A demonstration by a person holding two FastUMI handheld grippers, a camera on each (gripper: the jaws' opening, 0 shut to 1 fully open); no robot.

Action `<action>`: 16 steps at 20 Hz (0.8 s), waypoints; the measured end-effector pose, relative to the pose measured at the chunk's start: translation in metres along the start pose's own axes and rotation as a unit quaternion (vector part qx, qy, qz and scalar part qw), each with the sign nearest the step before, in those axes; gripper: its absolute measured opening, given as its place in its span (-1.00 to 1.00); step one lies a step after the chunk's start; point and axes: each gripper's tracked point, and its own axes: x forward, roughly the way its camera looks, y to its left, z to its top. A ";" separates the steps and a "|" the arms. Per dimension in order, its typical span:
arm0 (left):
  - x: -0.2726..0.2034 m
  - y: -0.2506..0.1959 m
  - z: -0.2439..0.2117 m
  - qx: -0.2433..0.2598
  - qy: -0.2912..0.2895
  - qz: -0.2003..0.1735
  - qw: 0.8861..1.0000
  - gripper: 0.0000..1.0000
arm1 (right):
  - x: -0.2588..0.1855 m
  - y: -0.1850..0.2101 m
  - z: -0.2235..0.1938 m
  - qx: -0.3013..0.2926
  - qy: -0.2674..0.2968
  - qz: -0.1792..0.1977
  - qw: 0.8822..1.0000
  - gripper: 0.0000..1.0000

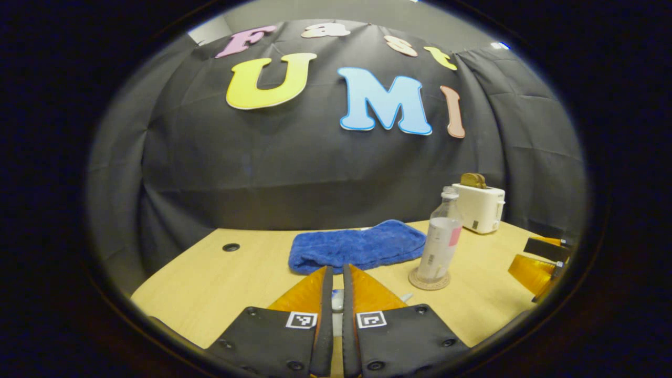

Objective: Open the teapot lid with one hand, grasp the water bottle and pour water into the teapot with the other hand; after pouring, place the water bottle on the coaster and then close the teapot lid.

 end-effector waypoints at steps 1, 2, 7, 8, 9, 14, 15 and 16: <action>0.005 -0.007 0.002 0.005 -0.004 -0.005 1.000 -0.72 | -0.002 -0.001 0.000 0.001 -0.001 0.000 1.000 0.86; 0.010 -0.013 0.003 0.011 -0.007 -0.010 1.000 -0.72 | -0.003 -0.002 0.001 0.001 -0.003 0.000 1.000 0.86; 0.031 -0.036 -0.016 0.024 0.011 -0.025 0.999 -0.72 | -0.008 -0.009 0.003 -0.002 -0.011 -0.001 1.000 0.86; 0.034 -0.039 -0.020 0.023 0.016 -0.026 0.999 -0.74 | -0.008 -0.010 0.003 -0.001 -0.012 0.000 1.000 0.86; 0.036 -0.042 -0.023 0.023 0.020 -0.027 0.999 -0.74 | -0.009 -0.011 0.003 -0.001 -0.013 0.001 1.000 0.86; 0.042 -0.046 -0.032 0.029 0.028 -0.024 0.999 -0.72 | -0.008 -0.018 0.006 0.009 -0.016 0.001 1.000 0.86; 0.043 -0.046 -0.034 0.029 0.028 -0.023 0.999 -0.72 | -0.007 -0.020 0.005 0.013 -0.014 0.000 1.000 0.85; 0.044 -0.046 -0.035 0.028 0.028 -0.022 0.999 -0.72 | -0.008 -0.022 0.005 0.016 -0.014 0.000 1.000 0.86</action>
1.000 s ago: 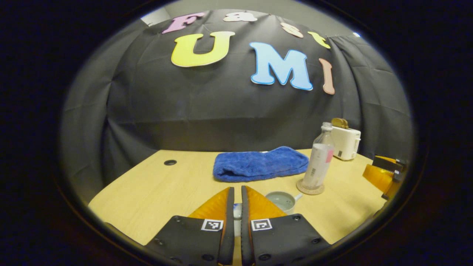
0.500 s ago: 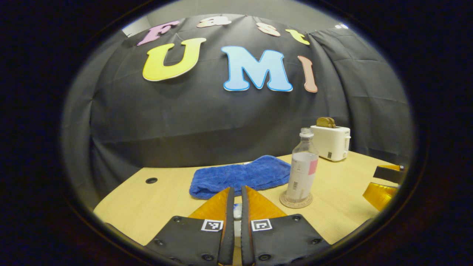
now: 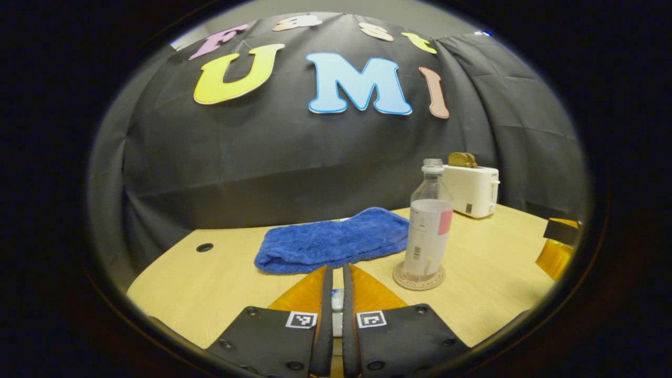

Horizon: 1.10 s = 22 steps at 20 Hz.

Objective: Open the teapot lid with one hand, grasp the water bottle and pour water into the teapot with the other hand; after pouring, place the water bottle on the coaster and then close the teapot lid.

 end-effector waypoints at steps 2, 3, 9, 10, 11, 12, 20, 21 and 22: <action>0.001 0.002 0.001 0.000 -0.001 0.002 1.000 -0.71 | 0.000 -0.004 0.001 0.004 0.000 -0.003 1.000 0.86; 0.001 0.002 0.001 -0.002 -0.003 0.003 1.000 -0.71 | 0.001 -0.006 0.000 0.004 0.000 -0.005 1.000 0.87; 0.003 0.006 0.001 -0.012 -0.009 0.006 1.000 -0.71 | 0.002 -0.011 -0.005 0.011 0.006 -0.009 1.000 0.87; 0.004 0.006 0.002 -0.011 -0.012 0.006 1.000 -0.72 | 0.003 -0.011 -0.005 0.012 0.008 -0.009 1.000 0.87; 0.004 0.006 0.002 -0.010 -0.014 0.006 1.000 -0.72 | 0.003 -0.012 -0.006 0.013 0.009 -0.009 1.000 0.87; 0.004 0.005 0.002 -0.009 -0.015 0.005 1.000 -0.72 | 0.003 -0.012 -0.006 0.013 0.010 -0.010 1.000 0.87; 0.004 0.004 -0.004 -0.006 -0.009 0.007 1.000 -0.72 | 0.005 -0.018 -0.008 0.016 0.014 -0.015 1.000 0.87; 0.003 0.003 -0.007 -0.004 -0.005 0.007 1.000 -0.68 | 0.005 -0.018 -0.009 0.017 0.015 -0.014 1.000 0.87; 0.004 0.002 -0.009 -0.002 -0.007 0.008 1.000 -0.64 | 0.006 -0.018 -0.010 0.018 0.016 -0.014 1.000 0.87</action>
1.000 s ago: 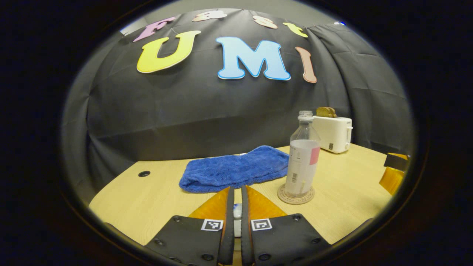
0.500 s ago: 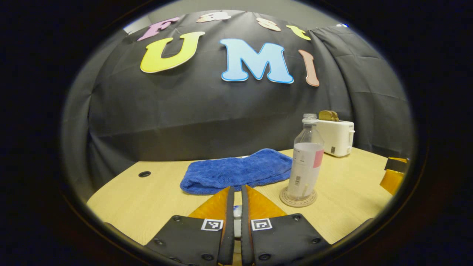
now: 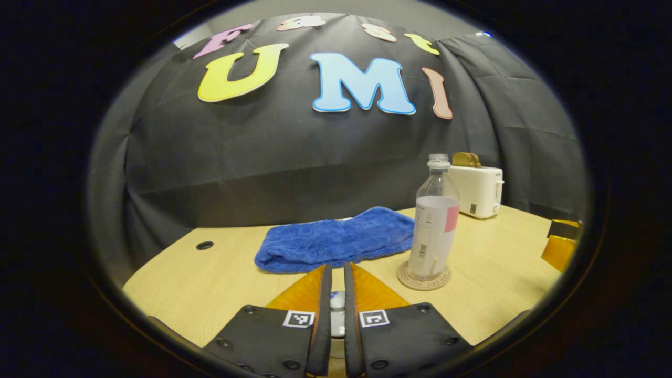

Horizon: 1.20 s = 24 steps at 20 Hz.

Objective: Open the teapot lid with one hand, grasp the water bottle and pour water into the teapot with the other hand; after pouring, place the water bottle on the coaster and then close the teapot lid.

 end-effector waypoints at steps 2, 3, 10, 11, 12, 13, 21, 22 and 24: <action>-0.003 -0.001 0.004 0.002 0.001 -0.002 1.000 -0.51 | 0.000 0.000 -0.001 -0.001 0.000 -0.001 1.000 0.87; -0.005 -0.002 0.001 0.003 0.001 0.000 1.000 -0.55 | -0.001 0.000 0.000 -0.001 0.000 -0.001 1.000 0.87; -0.043 -0.016 0.017 -0.013 -0.017 -0.010 1.000 -0.50 | -0.008 0.005 0.007 -0.008 -0.008 -0.001 1.000 0.87; -0.054 -0.019 0.019 -0.013 -0.022 -0.010 1.000 -0.50 | -0.011 0.006 0.010 -0.010 -0.011 0.000 1.000 0.87; -0.064 -0.022 0.024 -0.014 -0.027 -0.013 0.999 -0.50 | -0.015 0.008 0.011 -0.012 -0.013 0.001 1.000 0.87; -0.075 -0.027 0.029 -0.015 -0.032 -0.016 0.999 -0.53 | -0.018 0.010 0.014 -0.014 -0.016 0.002 1.000 0.87; -0.156 -0.051 0.043 -0.032 -0.053 -0.023 0.998 -0.51 | -0.050 0.020 0.030 -0.020 -0.034 0.010 0.999 0.87; -0.163 -0.052 0.041 -0.035 -0.054 -0.023 0.998 -0.50 | -0.055 0.023 0.032 -0.023 -0.036 0.011 0.999 0.87; -0.175 -0.052 0.039 -0.039 -0.055 -0.018 0.998 -0.51 | -0.063 0.025 0.035 -0.026 -0.042 0.014 0.999 0.87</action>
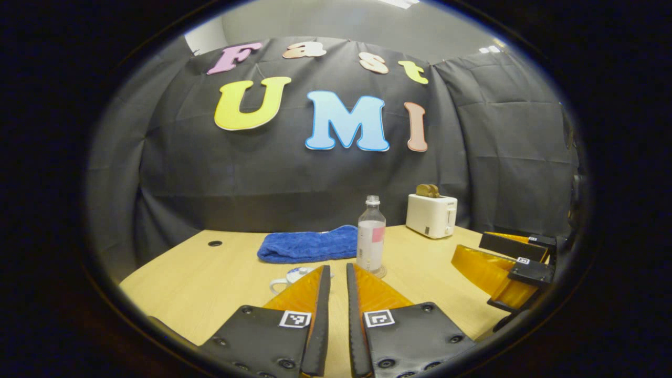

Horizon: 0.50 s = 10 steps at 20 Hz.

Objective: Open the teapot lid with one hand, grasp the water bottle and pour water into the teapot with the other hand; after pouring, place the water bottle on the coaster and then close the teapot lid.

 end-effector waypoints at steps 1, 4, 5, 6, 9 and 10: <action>-0.006 0.000 -0.001 0.000 0.000 0.002 1.000 -0.54 | -0.003 0.002 0.002 -0.001 -0.002 0.001 1.000 0.87; -0.019 0.001 -0.002 -0.002 -0.003 0.008 1.000 -0.54 | -0.013 0.006 0.003 -0.004 -0.006 0.003 1.000 0.87; -0.023 0.000 -0.003 -0.004 -0.005 0.008 1.000 -0.54 | -0.015 0.007 0.004 -0.005 -0.006 0.003 1.000 0.87; -0.025 0.000 -0.003 -0.006 -0.005 0.008 1.000 -0.54 | -0.016 0.008 0.004 -0.005 -0.007 0.004 1.000 0.87; -0.030 0.000 -0.003 -0.008 -0.007 0.008 1.000 -0.54 | -0.018 0.008 0.006 -0.007 -0.008 0.002 1.000 0.87; -0.031 0.000 -0.003 -0.009 -0.008 0.008 1.000 -0.53 | -0.019 0.009 0.005 -0.006 -0.008 0.002 1.000 0.87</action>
